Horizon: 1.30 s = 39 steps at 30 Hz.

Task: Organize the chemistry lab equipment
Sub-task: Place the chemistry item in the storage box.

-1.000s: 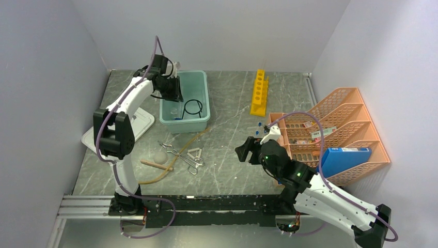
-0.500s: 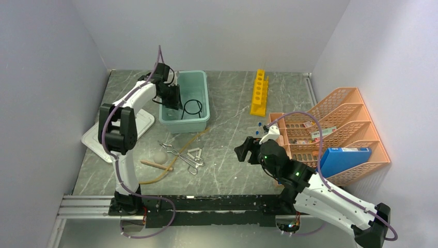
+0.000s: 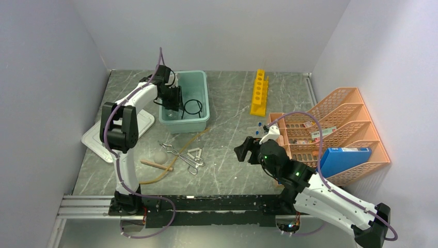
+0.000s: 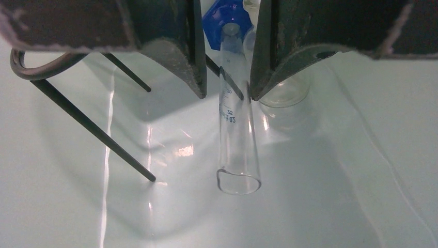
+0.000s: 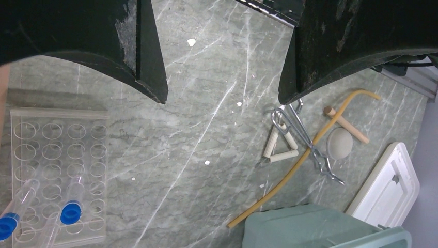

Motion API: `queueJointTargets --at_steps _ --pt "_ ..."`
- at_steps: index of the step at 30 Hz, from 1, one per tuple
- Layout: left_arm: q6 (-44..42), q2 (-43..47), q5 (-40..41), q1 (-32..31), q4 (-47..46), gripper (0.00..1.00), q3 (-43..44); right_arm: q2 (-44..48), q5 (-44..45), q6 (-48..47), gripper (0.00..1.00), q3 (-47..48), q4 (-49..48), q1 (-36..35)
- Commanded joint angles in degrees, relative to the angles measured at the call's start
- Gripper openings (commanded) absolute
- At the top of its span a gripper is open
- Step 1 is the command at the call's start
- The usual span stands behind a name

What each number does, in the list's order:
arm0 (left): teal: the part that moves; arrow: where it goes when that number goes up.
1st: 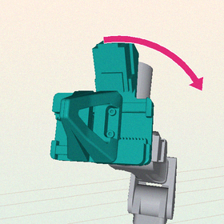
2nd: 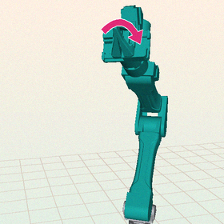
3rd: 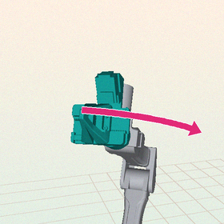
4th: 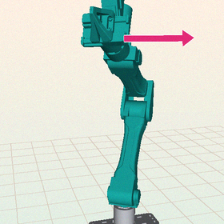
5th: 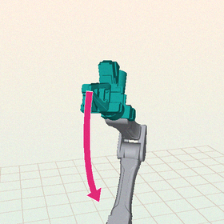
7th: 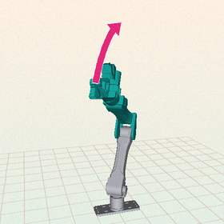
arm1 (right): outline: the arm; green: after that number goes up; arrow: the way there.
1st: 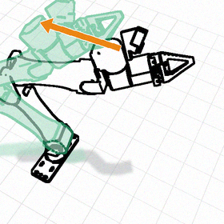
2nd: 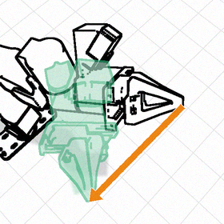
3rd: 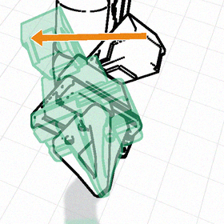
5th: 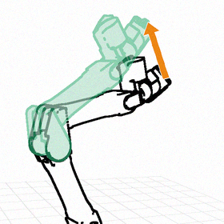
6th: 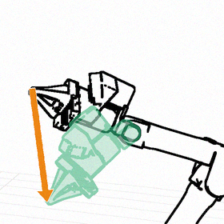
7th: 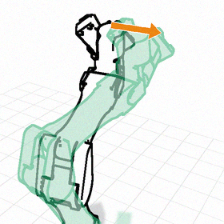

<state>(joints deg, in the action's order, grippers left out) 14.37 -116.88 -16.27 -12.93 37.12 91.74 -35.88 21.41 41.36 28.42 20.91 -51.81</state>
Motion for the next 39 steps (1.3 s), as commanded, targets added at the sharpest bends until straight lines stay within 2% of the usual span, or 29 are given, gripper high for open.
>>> queueJointTargets --at_steps 1,6,8,10,11,18,29,39 --pt "-0.73 0.45 0.49 0.73 -1.06 0.43 0.27 -0.13 1.14 0.97 0.83 -0.81 -0.58 0.14" --pt "-1.28 2.20 -0.26 0.71 -1.32 0.51 -0.18 -0.18 0.98 1.05 0.83 -0.57 -0.76 0.20" --pt "-1.80 2.93 -0.92 0.71 -1.01 0.63 0.27 -0.11 0.77 1.00 0.83 -0.49 -1.03 0.18" --pt "-2.19 3.87 -0.82 0.71 -0.75 0.81 0.73 -0.38 0.57 0.73 0.83 -0.28 -1.13 0.18" --pt "-2.22 4.43 -0.84 0.72 -0.86 0.83 0.79 -0.60 0.50 0.65 0.83 -0.10 -1.15 0.18" --pt "-2.14 7.60 -1.88 0.74 -1.10 0.83 1.98 -1.52 0.35 0.10 0.83 0.80 -0.99 0.18" --pt "-2.70 12.77 -1.39 0.97 -0.34 0.77 3.93 -3.32 -0.29 -0.98 0.83 2.22 -1.76 0.22" --pt "-3.57 19.10 -4.43 1.24 -0.33 0.71 1.55 -10.01 -4.63 -6.09 0.82 6.77 -6.49 0.17"
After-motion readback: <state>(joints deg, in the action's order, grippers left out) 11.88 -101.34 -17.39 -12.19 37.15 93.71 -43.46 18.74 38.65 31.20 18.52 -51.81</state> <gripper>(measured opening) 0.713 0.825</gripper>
